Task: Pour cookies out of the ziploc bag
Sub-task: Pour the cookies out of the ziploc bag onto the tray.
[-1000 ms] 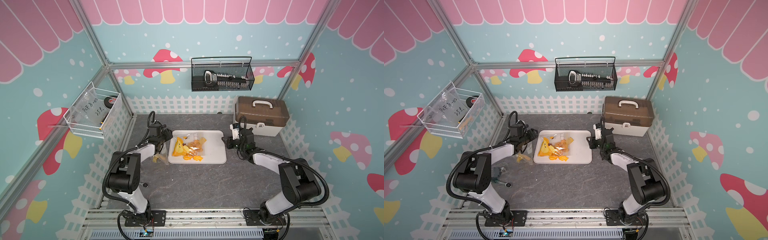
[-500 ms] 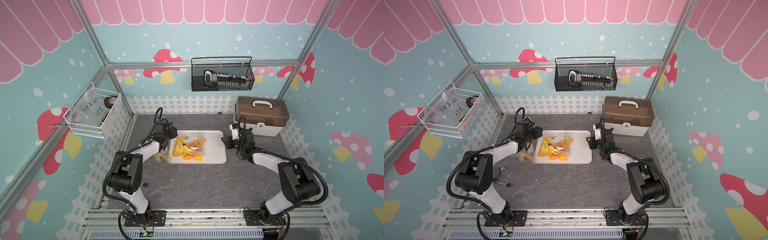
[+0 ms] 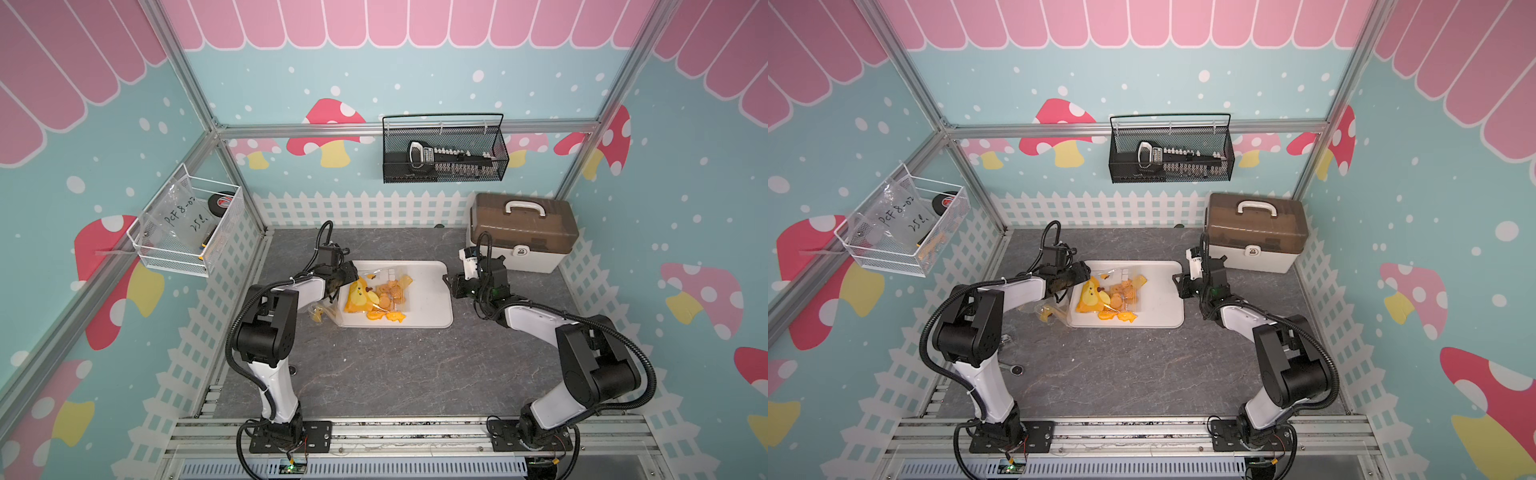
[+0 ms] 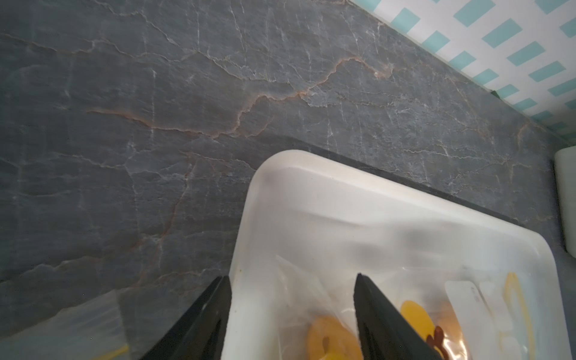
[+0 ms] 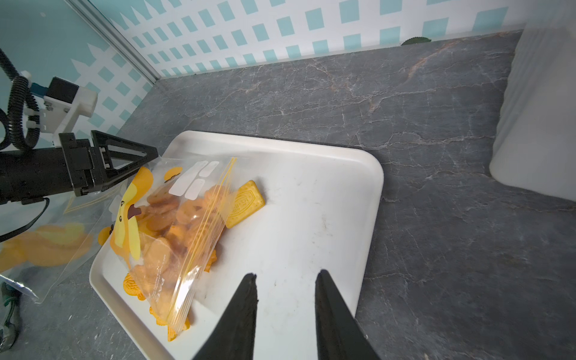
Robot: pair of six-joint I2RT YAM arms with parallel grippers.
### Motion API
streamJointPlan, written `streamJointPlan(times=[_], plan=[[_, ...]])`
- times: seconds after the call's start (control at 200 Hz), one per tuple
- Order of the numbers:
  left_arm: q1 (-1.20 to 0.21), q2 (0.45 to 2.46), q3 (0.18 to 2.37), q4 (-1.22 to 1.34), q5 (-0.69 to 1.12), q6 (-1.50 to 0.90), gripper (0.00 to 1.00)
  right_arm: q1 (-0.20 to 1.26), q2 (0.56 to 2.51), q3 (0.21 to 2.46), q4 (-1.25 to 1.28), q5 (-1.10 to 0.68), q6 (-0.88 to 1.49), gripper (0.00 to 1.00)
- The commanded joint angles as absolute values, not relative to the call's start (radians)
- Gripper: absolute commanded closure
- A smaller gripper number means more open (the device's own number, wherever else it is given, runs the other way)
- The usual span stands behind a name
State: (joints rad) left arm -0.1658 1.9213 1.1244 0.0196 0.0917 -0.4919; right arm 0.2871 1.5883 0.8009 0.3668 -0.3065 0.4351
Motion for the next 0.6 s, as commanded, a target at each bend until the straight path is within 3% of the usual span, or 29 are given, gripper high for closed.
streamJointPlan(times=[0.0,0.08,0.245,0.455,0.515,0.595], plan=[[-0.163,1.950,1.146,0.056,0.133,-0.522,0.39,0.282,1.601,0.829,0.367,-0.306,0.433,0.68],[-0.166,1.959,1.156,0.059,0.138,-0.525,0.48,0.282,1.601,0.830,0.368,-0.308,0.433,0.68],[-0.184,1.982,1.172,0.060,0.140,-0.529,0.55,0.282,1.596,0.827,0.367,-0.307,0.433,0.69],[-0.190,1.944,1.154,0.027,0.093,-0.505,0.94,0.282,1.596,0.827,0.368,-0.308,0.433,0.69],[-0.190,1.924,1.145,0.015,0.083,-0.495,1.00,0.282,1.594,0.824,0.368,-0.307,0.433,0.69],[-0.195,1.885,1.130,0.001,0.057,-0.483,1.00,0.282,1.595,0.825,0.368,-0.305,0.433,0.69]])
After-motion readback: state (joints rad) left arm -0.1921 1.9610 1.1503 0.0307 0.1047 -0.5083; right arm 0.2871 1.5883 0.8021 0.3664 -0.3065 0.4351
